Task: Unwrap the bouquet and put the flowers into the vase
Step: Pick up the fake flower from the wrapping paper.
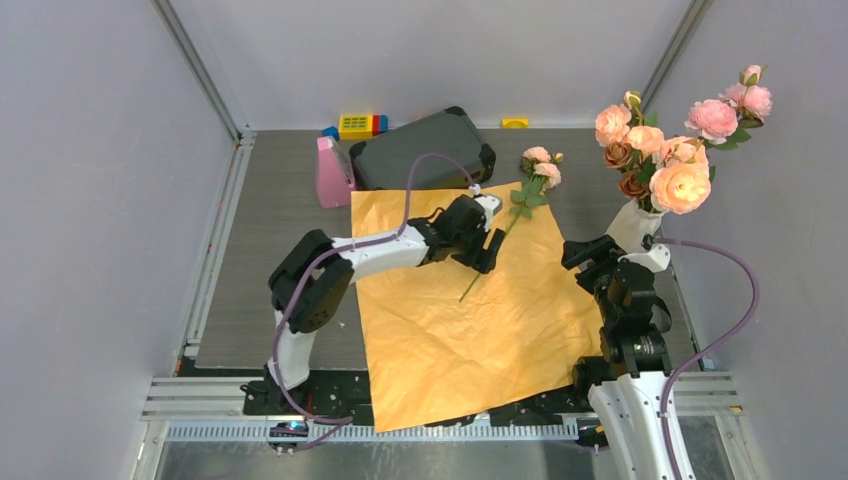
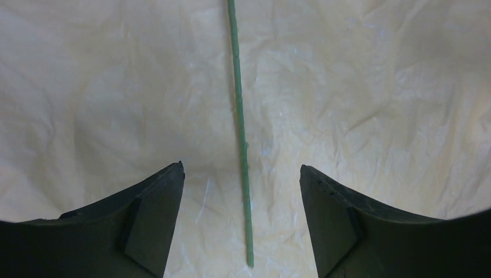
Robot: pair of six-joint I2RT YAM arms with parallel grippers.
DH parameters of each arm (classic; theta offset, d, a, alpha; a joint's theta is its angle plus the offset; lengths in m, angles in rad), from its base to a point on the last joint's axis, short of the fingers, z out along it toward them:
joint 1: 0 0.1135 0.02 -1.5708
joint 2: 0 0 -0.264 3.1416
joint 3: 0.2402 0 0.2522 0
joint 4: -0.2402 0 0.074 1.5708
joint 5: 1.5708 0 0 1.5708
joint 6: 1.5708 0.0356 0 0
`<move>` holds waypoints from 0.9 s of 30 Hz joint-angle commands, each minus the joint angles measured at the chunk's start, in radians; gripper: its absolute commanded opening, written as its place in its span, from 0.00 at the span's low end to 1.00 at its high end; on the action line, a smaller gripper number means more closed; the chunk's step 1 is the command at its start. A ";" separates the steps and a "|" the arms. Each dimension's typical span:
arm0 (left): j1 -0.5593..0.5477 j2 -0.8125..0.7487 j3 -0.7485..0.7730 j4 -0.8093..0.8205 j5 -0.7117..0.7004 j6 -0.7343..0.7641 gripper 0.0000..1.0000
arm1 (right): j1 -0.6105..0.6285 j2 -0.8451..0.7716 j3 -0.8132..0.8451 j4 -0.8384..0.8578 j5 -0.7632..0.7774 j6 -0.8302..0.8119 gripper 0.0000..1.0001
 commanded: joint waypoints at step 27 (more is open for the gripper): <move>-0.081 0.353 0.421 -0.255 -0.160 0.091 0.00 | -0.004 0.057 -0.079 0.167 -0.010 0.038 0.79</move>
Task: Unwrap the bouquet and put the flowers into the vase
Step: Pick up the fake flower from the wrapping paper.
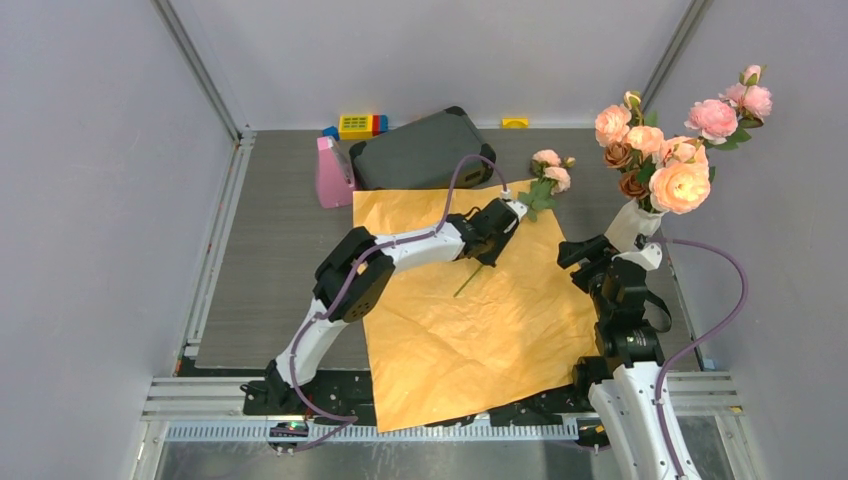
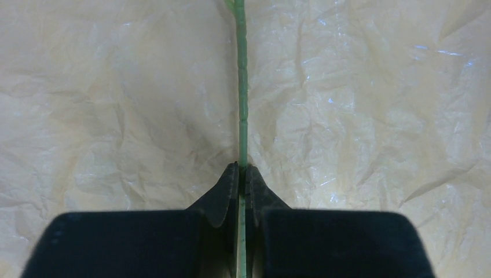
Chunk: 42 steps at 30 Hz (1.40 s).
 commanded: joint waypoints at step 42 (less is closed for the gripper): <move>-0.011 -0.727 -0.888 0.733 0.499 -0.405 0.00 | -0.004 0.402 -0.015 0.461 -0.347 0.277 0.79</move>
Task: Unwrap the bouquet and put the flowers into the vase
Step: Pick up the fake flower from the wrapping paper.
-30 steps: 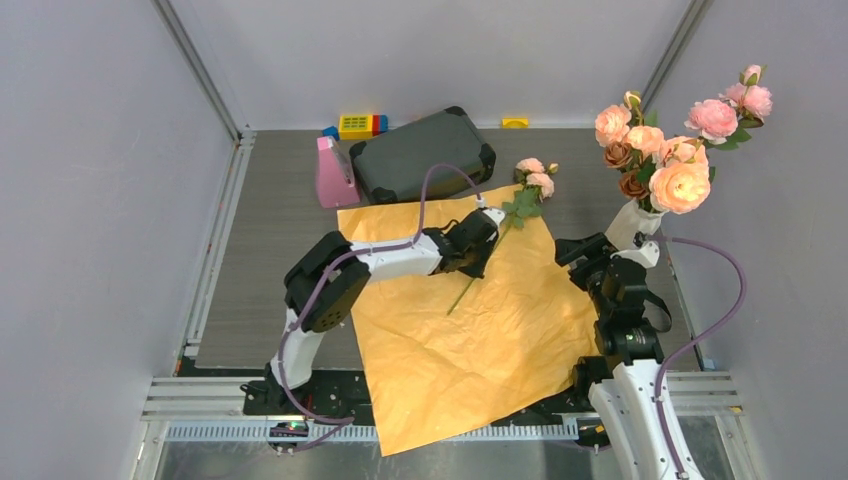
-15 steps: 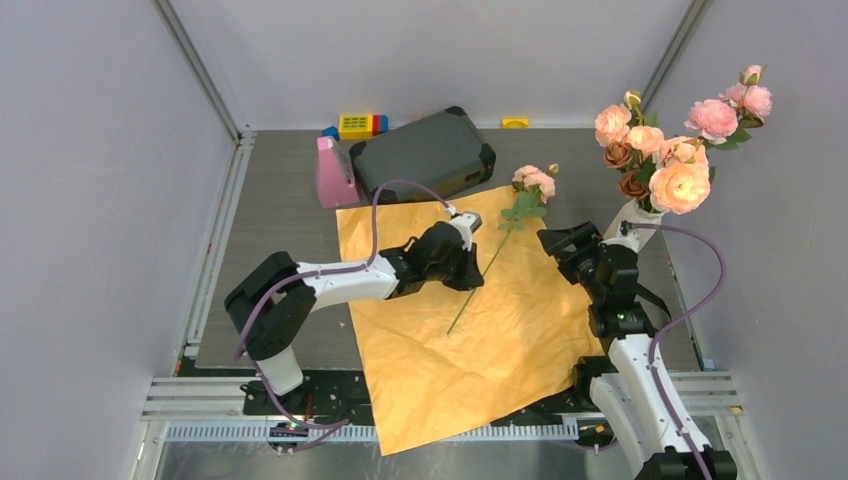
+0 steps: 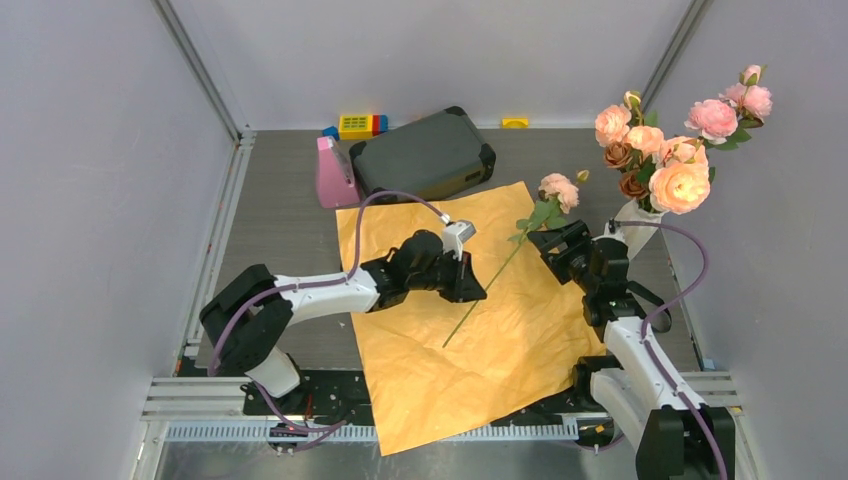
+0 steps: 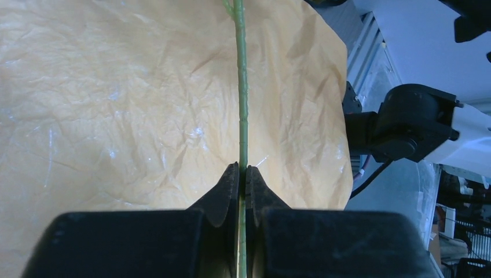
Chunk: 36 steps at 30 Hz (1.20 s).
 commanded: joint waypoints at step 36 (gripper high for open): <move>0.144 -0.212 0.237 -0.638 -0.048 0.419 0.82 | -0.004 -0.564 0.260 -0.697 0.234 -0.135 0.00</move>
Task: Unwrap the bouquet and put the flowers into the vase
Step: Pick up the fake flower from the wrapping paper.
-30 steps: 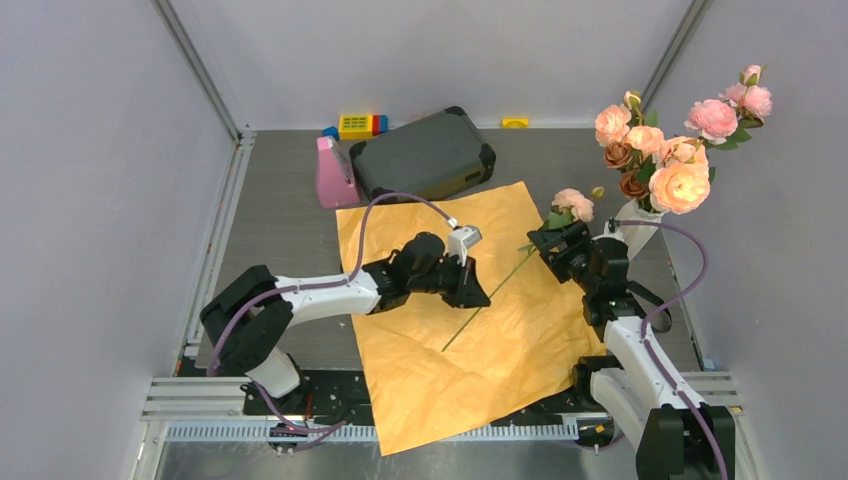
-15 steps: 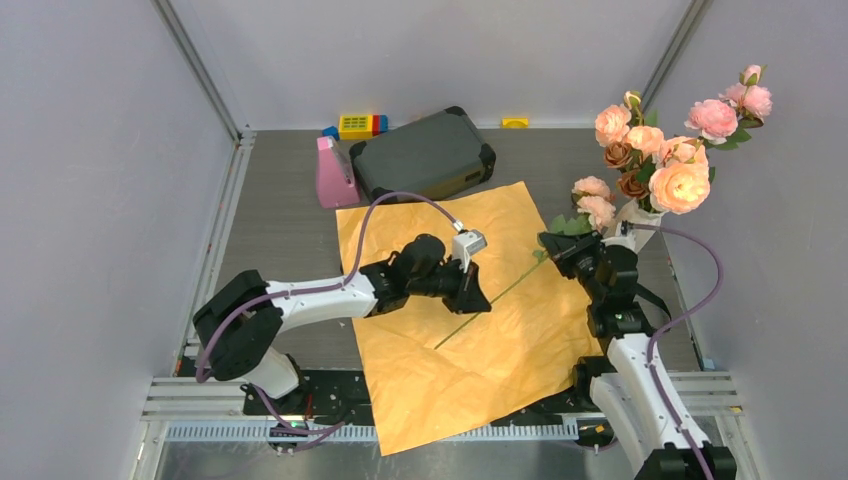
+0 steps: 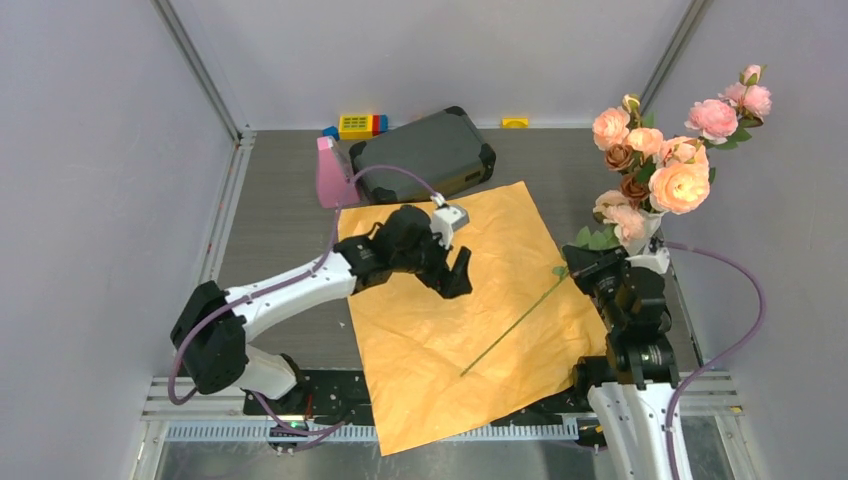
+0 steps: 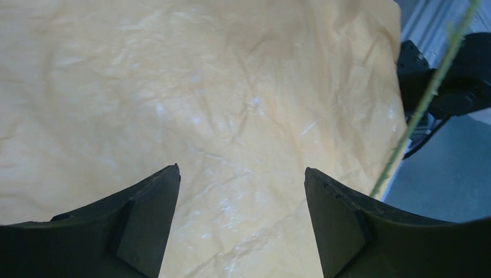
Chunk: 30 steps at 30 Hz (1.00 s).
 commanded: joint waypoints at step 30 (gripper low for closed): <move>0.398 -0.278 0.111 -0.404 -0.154 0.164 0.93 | -0.002 0.115 0.575 -0.380 -0.066 -0.433 0.00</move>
